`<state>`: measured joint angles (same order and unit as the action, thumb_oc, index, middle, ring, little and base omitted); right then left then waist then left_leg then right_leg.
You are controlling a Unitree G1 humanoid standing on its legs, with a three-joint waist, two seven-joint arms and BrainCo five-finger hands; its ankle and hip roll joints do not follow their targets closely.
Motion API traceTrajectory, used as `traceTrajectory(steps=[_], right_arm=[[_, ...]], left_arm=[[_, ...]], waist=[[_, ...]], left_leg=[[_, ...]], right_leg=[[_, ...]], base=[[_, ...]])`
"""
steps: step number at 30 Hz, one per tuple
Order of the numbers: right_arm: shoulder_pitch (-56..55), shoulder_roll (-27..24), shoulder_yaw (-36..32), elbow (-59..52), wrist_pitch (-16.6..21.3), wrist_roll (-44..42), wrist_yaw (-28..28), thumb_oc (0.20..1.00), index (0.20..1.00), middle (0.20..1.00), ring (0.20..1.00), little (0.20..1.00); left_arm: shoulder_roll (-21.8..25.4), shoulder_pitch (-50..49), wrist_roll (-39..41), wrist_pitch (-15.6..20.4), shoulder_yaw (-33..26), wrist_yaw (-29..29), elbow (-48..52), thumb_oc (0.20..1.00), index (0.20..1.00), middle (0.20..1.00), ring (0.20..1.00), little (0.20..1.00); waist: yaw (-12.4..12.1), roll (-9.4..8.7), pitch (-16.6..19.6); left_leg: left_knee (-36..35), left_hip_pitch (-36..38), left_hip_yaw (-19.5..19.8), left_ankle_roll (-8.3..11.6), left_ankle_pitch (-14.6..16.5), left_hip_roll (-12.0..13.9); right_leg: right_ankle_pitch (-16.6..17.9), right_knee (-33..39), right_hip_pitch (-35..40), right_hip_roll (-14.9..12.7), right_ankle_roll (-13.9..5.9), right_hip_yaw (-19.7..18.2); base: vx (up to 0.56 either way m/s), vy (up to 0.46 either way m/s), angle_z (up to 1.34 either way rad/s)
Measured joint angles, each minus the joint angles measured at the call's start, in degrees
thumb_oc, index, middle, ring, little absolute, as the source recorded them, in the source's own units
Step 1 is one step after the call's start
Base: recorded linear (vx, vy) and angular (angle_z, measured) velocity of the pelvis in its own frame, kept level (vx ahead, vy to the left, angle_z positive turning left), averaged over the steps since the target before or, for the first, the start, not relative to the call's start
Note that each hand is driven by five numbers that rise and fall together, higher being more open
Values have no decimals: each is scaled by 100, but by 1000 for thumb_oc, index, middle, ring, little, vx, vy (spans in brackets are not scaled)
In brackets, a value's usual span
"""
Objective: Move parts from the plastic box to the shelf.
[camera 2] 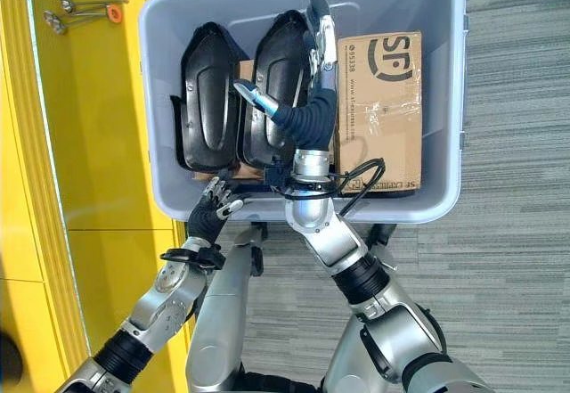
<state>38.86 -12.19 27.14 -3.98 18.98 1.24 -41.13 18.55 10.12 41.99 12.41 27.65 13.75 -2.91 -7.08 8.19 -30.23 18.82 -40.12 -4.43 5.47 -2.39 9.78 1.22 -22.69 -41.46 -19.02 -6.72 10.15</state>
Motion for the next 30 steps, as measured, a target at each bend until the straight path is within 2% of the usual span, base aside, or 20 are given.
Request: traceTrajectory(steps=[6, 13, 15, 17, 19, 20, 21, 22, 25, 30], right_arm=[[119, 2, 125, -30, -410, -11, -9, 1000, 1000, 1000, 1000, 1000], [53, 3, 138, 453, -513, -650, -94, 1000, 1000, 1000, 1000, 1000], [-61, 12, 146, 614, -511, -752, -54, 1000, 1000, 1000, 1000, 1000], [-95, 29, 161, 638, -513, -902, 27, 1000, 1000, 1000, 1000, 1000], [-50, 127, 157, 790, -505, -897, 99, 1000, 1000, 1000, 1000, 1000], [-32, 224, 151, 897, -504, -898, 120, 1000, 1000, 1000, 1000, 1000], [-32, 287, 162, 964, -500, -898, 120, 1000, 1000, 1000, 1000, 1000], [-50, 321, 161, 1007, -499, -898, 119, 1000, 1000, 1000, 1000, 1000], [-42, 291, 151, 1013, -488, -893, 118, 1000, 1000, 1000, 1000, 1000], [-31, 256, 174, 978, -609, -885, 97, 1000, 1000, 1000, 1000, 1000]], left_arm=[[0, 0, 14, 128, 138, 33, -22, 1000, 1000, 1000, 1000, 1000], [3, -10, 21, 223, 141, 13, -68, 1000, 1000, 1000, 1000, 1000], [3, -18, 23, 289, 139, 11, -74, 1000, 1000, 1000, 1000, 1000], [2, -43, 29, 371, 113, 38, -71, 1000, 1000, 1000, 1000, 1000], [2, -87, 155, 465, 70, 86, -70, 1000, 1000, 1000, 1000, 1000], [-6, -77, 190, 474, 44, 177, -66, 1000, 1000, 1000, 1000, 1000], [-1, -69, 191, 474, 23, 245, -62, 1000, 1000, 1000, 1000, 1000], [-11, -52, 191, 475, 6, 279, -63, 1000, 1000, 1000, 1000, 1000], [-123, -44, 191, 646, -78, 329, -124, 1000, 1000, 1000, 1000, 1000], [-267, 71, 194, 800, -42, 405, -334, 1000, 1000, 1000, 1000, 1000]], waist=[[-7, 0, 0], [-13, 0, 0], [-29, -2, -1], [-59, -11, -5], [-237, -88, 10], [-300, -106, 3], [-286, -110, 5], [-236, -112, 3], [-163, -117, 2], [-18, -117, 2]], left_leg=[[-2, 20, -49, -3, 6, 0], [26, 13, -82, -28, 30, 0], [54, -21, -177, -48, 68, 21], [138, -74, -369, -80, 133, 68], [290, -107, -676, -45, 243, 266], [377, -130, -799, -35, 321, 374], [418, -160, -831, -24, 350, 411], [456, -194, -817, -7, 375, 421], [433, -286, -768, 19, 371, 579], [420, -292, -803, 49, 395, 575]], right_leg=[[34, 12, -4, -1, -47, -37], [55, 48, -18, -3, -33, -42], [170, 173, -53, 0, -29, -53], [286, 333, -126, -23, 63, -22], [464, 665, -118, -150, 281, 565], [501, 771, -117, -231, 288, 923], [648, 809, -119, -236, 308, 1012], [814, 804, -130, -252, 276, 1037], [827, 776, -234, -103, 283, 1100], [826, 780, -260, -116, 286, 1100]], base=[[-4, 10, -2], [-9, 35, -2], [-28, 157, -19], [-33, 119, -43], [-23, 57, -83], [-27, 4, -72], [-31, -5, -39], [-30, -9, -12], [-27, 11, -9], [-11, 27, -1]])
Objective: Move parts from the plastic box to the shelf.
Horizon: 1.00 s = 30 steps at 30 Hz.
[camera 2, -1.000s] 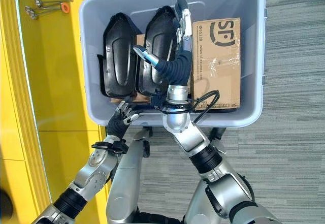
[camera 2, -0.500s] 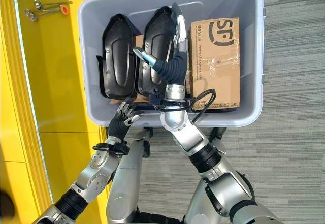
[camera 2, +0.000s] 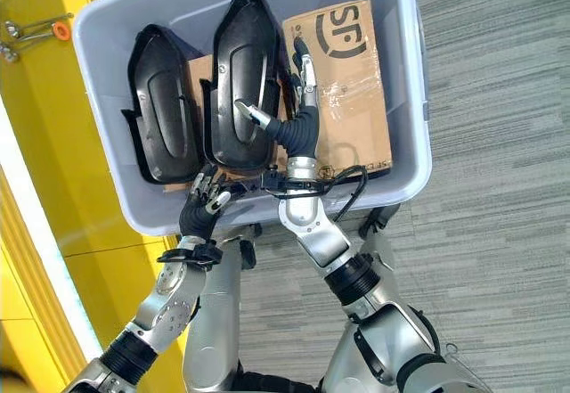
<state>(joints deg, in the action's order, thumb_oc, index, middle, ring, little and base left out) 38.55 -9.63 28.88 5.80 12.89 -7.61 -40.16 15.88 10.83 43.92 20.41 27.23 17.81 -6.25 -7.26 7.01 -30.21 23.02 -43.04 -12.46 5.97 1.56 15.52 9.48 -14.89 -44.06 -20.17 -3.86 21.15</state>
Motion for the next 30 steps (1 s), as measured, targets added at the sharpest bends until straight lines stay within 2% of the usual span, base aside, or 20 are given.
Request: traceTrajectory(steps=[15, 20, 21, 30], right_arm=[[-18, -2, 109, 83, -101, -2, 307, 1000, 1000, 1000, 1000, 1000], [-16, 2, 122, 111, -194, -2, 405, 1000, 1000, 1000, 1000, 1000], [-15, 8, 126, 155, -198, -3, 414, 1000, 1000, 1000, 1000, 1000], [-20, 72, 223, 271, -255, 4, 407, 1000, 1000, 1000, 1000, 1000]], left_arm=[[96, 232, 47, 122, -44, 24, -3, 1000, 1000, 1000, 1000, 1000], [156, 344, 49, 121, -71, 23, -9, 1000, 1000, 1000, 1000, 1000], [180, 369, 52, 130, -99, 25, -7, 1000, 1000, 1000, 1000, 1000], [276, 484, 51, 122, -151, 2, 32, 1000, 1000, 1000, 1000, 1000]], waist=[[0, -128, -2], [-17, -251, 1], [-14, -325, 7], [-68, -385, 11]], left_leg=[[123, -342, -91, -6, 24, -2], [222, -420, -71, -19, 51, -11], [244, -456, -72, -22, 52, -27], [420, -721, 88, -55, 85, -47]], right_leg=[[113, 46, -351, -5, 22, -94], [180, 111, -349, -15, 36, -85], [228, 182, -344, -19, 31, -84], [299, 279, -338, -36, 12, 39]], base=[[-20, 27, -1], [-42, 44, 1], [-59, 37, 2], [-26, 6, 5]])
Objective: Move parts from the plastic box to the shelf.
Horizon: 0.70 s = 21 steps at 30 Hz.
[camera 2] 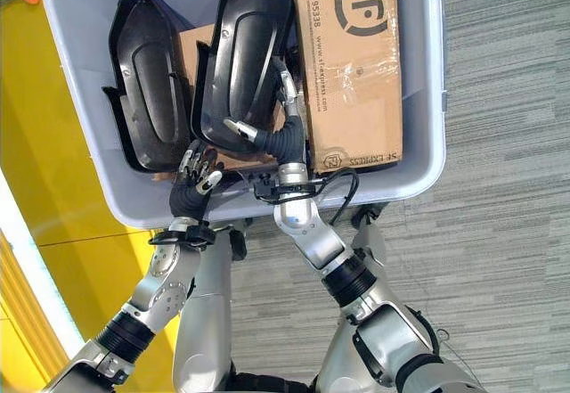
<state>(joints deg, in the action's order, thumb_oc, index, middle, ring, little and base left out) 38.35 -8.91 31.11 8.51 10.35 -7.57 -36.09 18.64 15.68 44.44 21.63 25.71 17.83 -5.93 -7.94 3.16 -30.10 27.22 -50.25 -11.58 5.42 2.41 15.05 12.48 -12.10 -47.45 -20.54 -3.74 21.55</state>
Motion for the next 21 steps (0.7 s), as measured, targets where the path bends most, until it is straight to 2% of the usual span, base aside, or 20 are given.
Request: traceTrajectory(steps=[11, 19, 21], right_arm=[[9, 3, 106, 229, 7, -80, -224, 1000, 1000, 1000, 1000, 1000], [55, 130, -6, 607, 344, -1002, -431, 1000, 1000, 1000, 1000, 1000], [40, 133, -53, 678, 315, -1266, -427, 1000, 1000, 1000, 1000, 1000]], left_arm=[[-23, 9, -7, 23, -69, 1, 20, 1000, 1000, 1000, 1000, 1000], [-19, 22, -7, -5, -133, 52, 18, 1000, 1000, 1000, 1000, 1000], [-27, 74, -7, -52, -128, 134, 17, 1000, 1000, 1000, 1000, 1000]], waist=[[24, -8, 3], [59, -27, 13], [53, -28, 13]], left_leg=[[-13, -46, 45, 4, -3, 9], [-5, -71, 84, 5, -4, 9], [-2, -75, 86, 5, -4, 7]], right_leg=[[-8, 14, 0, 6, 9, 78], [-15, 21, 17, 6, 9, 119], [-16, 21, 19, 3, 11, 121]], base=[[0, 0, 0], [0, 0, 0], [0, 0, 0]])
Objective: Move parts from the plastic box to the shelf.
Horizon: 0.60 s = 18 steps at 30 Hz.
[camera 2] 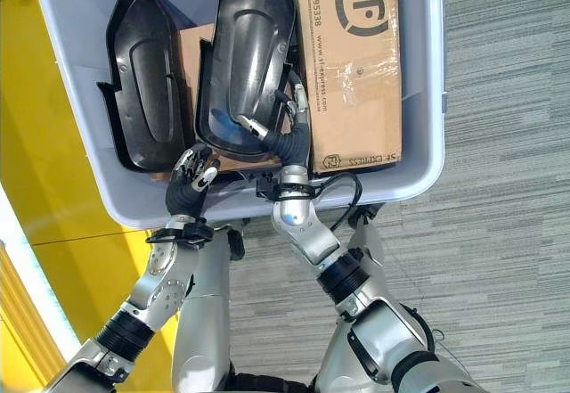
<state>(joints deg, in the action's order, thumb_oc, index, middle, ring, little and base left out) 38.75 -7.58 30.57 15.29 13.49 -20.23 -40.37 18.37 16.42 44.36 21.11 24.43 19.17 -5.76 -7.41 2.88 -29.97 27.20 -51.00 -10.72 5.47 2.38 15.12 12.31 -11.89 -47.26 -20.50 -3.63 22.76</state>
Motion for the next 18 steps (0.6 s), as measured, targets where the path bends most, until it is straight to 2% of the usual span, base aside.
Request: traceTrajectory(steps=[6, 18], right_arm=[[-31, 64, -64, 44, 31, -551, 25, 1000, 1000, 1000, 1000, 1000], [-63, 65, -70, 88, 66, -554, 66, 1000, 1000, 1000, 1000, 1000]], left_arm=[[-3, 90, -1, -180, 9, 244, 1, 1000, 1000, 1000, 1000, 1000], [8, 185, -1, -256, 8, 385, 9, 1000, 1000, 1000, 1000, 1000]], waist=[[21, -5, 2], [42, -79, 21]], left_leg=[[1, -1, 0, 0, 0, -1], [8, -50, 13, -1, 1, -1]], right_leg=[[-1, 0, 0, 0, 1, -1], [-38, 6, -33, -1, 11, 8]], base=[[0, 0, 0], [0, 0, 0]])
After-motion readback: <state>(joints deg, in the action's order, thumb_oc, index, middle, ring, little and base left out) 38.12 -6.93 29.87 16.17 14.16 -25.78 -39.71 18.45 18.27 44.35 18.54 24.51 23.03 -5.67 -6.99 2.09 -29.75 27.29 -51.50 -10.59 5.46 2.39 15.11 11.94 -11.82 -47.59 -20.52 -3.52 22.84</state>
